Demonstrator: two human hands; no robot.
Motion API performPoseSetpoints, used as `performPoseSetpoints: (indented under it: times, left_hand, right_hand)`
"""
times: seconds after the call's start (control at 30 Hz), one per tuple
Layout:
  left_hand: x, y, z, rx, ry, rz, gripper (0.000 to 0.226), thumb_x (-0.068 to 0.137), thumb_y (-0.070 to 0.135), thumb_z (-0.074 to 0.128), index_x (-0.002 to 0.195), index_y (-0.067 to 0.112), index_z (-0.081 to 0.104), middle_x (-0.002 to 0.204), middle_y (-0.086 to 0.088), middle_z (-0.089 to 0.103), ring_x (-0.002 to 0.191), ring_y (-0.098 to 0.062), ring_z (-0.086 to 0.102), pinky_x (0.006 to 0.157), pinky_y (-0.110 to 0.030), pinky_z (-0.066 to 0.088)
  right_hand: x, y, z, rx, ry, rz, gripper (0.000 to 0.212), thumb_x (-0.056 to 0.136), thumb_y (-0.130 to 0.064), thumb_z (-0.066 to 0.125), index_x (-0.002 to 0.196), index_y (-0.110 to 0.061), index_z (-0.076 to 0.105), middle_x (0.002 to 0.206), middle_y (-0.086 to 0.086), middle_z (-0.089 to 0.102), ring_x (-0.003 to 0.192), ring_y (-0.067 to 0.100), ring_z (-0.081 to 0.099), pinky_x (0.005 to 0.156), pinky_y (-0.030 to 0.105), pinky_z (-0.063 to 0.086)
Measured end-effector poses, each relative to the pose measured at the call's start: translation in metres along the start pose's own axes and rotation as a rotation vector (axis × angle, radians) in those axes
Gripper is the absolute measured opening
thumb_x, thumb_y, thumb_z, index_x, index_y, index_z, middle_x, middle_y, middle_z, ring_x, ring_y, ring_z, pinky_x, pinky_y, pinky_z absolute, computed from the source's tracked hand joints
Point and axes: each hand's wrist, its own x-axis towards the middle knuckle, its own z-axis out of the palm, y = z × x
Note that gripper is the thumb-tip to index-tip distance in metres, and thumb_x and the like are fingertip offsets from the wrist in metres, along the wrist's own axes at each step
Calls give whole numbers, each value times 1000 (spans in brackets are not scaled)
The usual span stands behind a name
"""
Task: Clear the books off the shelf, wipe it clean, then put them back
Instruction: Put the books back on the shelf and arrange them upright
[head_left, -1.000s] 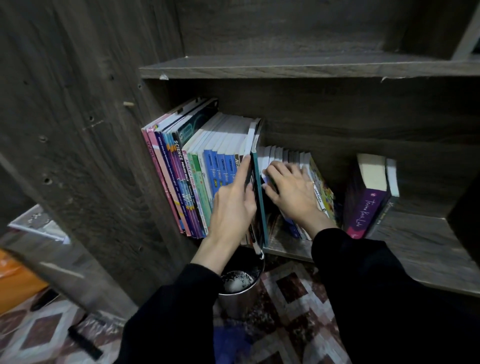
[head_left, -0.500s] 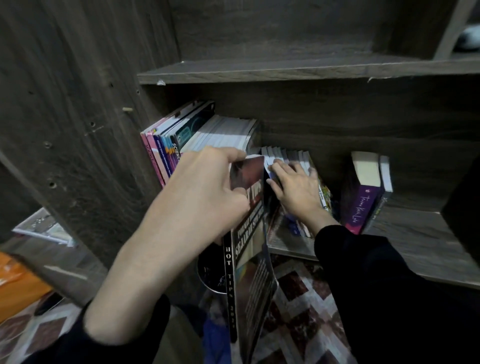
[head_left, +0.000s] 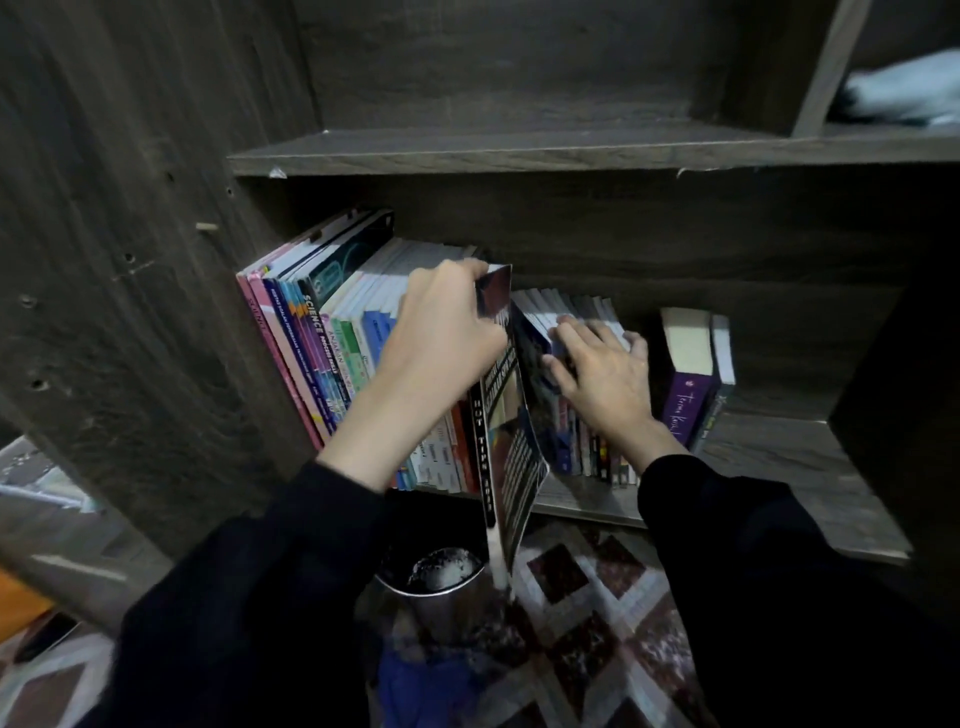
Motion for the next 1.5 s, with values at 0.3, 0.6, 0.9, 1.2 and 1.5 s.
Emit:
performPoseSetpoints:
  times: [0.3, 0.6, 0.9, 1.2, 1.5]
  left_hand:
    - [34, -51, 89, 150, -29, 39, 60, 92, -1, 45, 148, 9, 26, 93, -21, 65, 91, -38, 61, 75, -44, 50]
    - [-25, -78, 107, 87, 248, 113, 66, 86, 16, 69, 141, 14, 34, 114, -11, 50, 85, -21, 58, 67, -30, 47]
    - [-61, -137, 165, 81, -95, -364, 35, 88, 48, 59, 90, 15, 67, 81, -3, 69, 81, -23, 64, 62, -29, 42]
    - [-43, -130, 167, 181, -168, -393, 42, 92, 48, 53, 85, 10, 70, 86, -12, 70, 90, -31, 66, 73, -32, 49]
    - [-13, -57, 193, -583, -111, -495, 125, 71, 51, 77, 149, 17, -16, 153, -15, 26, 136, -28, 35, 105, -31, 33]
  right_hand:
    - [2, -7, 7, 12, 20, -20, 26, 95, -38, 48, 116, -24, 55, 134, -7, 55, 125, 19, 46, 97, 48, 26]
    - [4, -15, 10, 6, -16, -48, 30, 96, -39, 45, 121, -25, 52, 137, -8, 52, 128, 18, 44, 98, 50, 27]
    - [7, -22, 20, 20, 3, -77, 29, 96, -40, 46, 120, -25, 53, 136, -7, 54, 125, 20, 46, 97, 52, 30]
    - [7, -53, 41, 13, -58, -76, 38, 97, -41, 43, 133, -27, 47, 145, -5, 43, 133, 27, 39, 105, 59, 21]
    - [-40, 16, -7, 388, 884, 400, 44, 93, -38, 48, 133, -17, 47, 133, 15, 50, 126, 28, 41, 104, 42, 28]
